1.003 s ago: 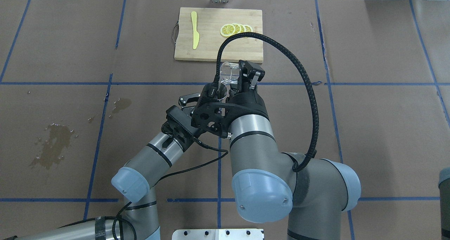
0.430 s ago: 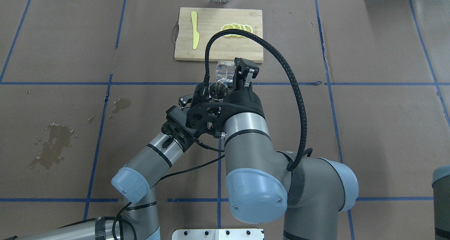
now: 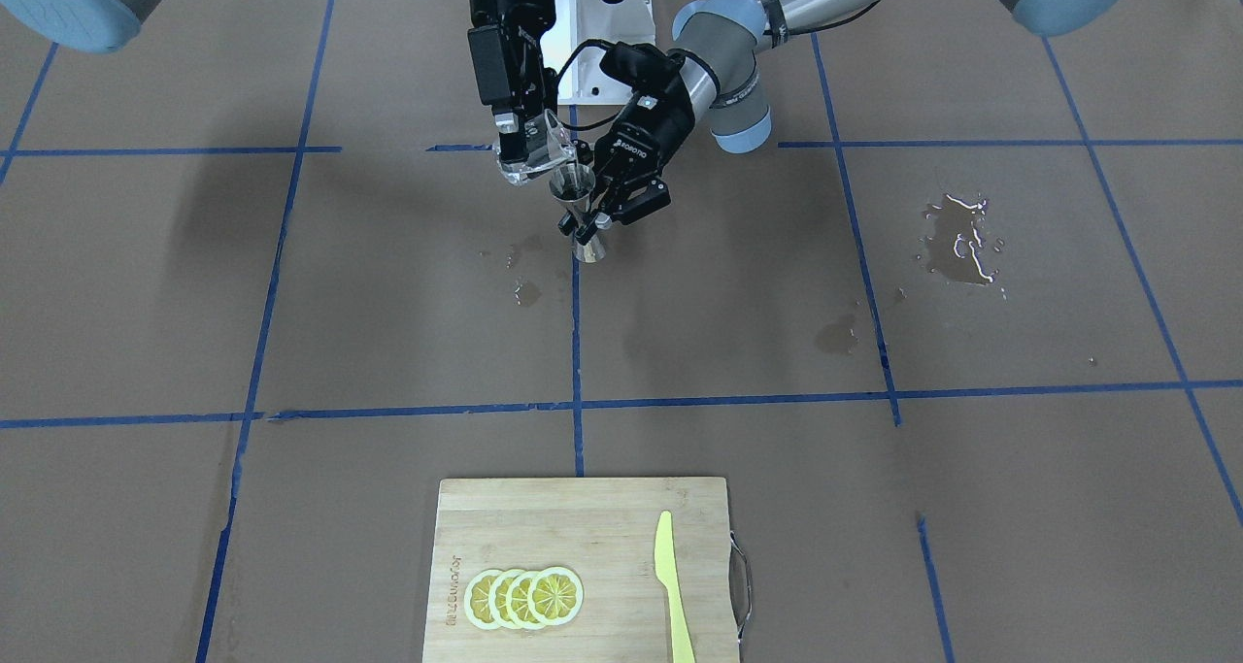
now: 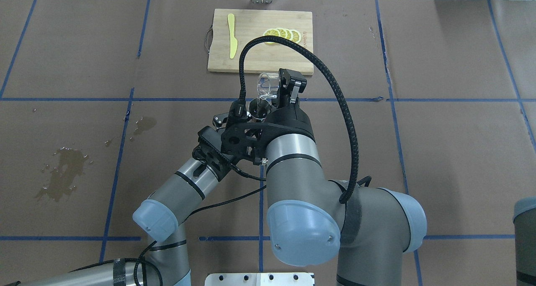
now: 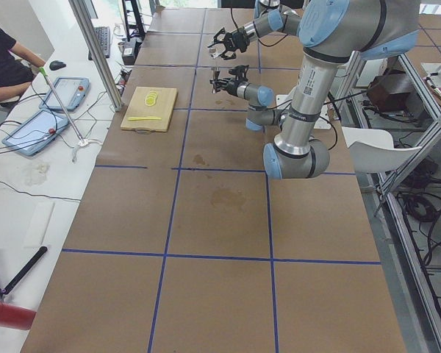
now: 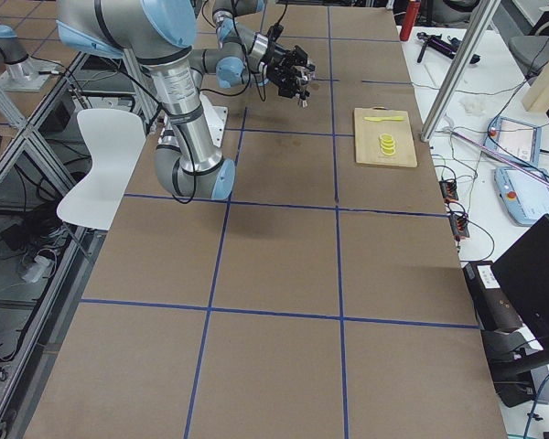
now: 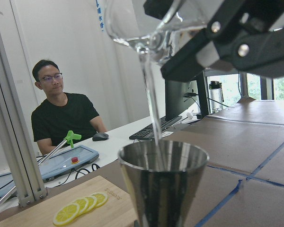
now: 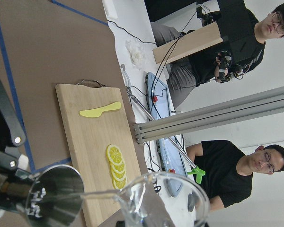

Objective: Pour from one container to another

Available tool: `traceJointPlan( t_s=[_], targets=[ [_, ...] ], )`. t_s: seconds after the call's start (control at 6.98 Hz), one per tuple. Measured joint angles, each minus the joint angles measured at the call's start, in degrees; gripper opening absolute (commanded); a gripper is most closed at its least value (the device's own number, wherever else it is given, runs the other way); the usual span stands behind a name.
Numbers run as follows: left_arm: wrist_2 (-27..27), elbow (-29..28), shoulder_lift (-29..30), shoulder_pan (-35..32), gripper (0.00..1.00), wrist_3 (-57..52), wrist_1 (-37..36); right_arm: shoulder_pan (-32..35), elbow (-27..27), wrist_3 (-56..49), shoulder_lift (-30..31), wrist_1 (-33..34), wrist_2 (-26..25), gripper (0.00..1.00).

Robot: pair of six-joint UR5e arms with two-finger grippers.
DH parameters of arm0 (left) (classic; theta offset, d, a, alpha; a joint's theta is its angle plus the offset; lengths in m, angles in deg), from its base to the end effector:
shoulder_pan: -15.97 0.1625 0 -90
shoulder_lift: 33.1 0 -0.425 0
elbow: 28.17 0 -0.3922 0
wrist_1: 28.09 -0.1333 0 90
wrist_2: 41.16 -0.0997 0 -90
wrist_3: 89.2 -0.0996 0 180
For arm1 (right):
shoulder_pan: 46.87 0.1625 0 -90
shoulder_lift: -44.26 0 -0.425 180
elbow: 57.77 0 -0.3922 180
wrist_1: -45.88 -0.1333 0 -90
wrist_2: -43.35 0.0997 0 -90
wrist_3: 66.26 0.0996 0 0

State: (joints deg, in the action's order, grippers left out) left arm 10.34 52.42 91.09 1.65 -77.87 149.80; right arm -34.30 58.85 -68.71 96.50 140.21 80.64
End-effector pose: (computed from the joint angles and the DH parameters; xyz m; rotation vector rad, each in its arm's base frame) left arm 0.5606 -0.3447 0.2276 1.6201 0.9510 0.1081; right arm -0.4729 -0.3232 0.0886 1.2948 0.0705 -0.7197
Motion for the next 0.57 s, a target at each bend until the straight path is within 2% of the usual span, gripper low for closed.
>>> traceJointPlan(
  t_s=[0.57],
  targets=[
    [0.0, 0.3, -0.3, 0.1, 0.0, 0.0, 0.0, 0.1, 0.0, -3.8, 0.0, 0.2, -0.2, 0.0]
  ],
)
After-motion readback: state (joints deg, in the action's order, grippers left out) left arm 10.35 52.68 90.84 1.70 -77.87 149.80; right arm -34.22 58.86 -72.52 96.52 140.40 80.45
